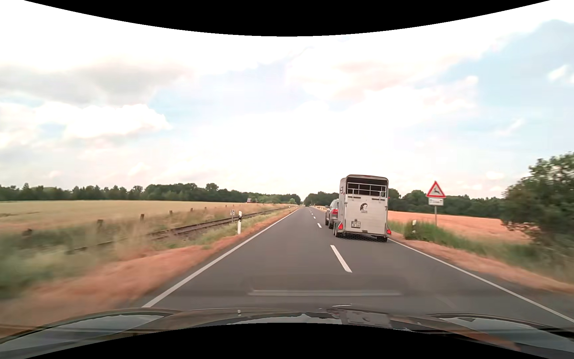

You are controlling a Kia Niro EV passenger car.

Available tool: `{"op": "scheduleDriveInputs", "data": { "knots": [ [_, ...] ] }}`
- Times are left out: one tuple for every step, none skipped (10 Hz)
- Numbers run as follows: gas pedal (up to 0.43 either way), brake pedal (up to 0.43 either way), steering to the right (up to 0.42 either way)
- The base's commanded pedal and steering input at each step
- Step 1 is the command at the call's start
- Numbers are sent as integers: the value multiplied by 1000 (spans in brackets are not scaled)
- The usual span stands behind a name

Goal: Follow the waypoints while adhering to traffic rules and regulations

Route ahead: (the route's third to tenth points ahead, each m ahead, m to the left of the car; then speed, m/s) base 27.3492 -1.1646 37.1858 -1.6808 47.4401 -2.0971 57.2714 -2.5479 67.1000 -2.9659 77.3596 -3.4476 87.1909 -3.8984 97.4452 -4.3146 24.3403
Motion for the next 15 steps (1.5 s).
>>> {"op": "scheduleDriveInputs", "data": {
  "knots": [
    [287, 0, 5],
    [280, 0, 3],
    [268, 0, 4],
    [268, 0, 5],
    [268, 0, 5],
    [268, 0, 6],
    [268, 0, 7],
    [268, 0, 10],
    [268, 0, 11],
    [268, 0, 11],
    [268, 0, 11],
    [268, 0, 11],
    [268, 0, 9],
    [268, 0, 9],
    [280, 0, 9]
  ]
}}
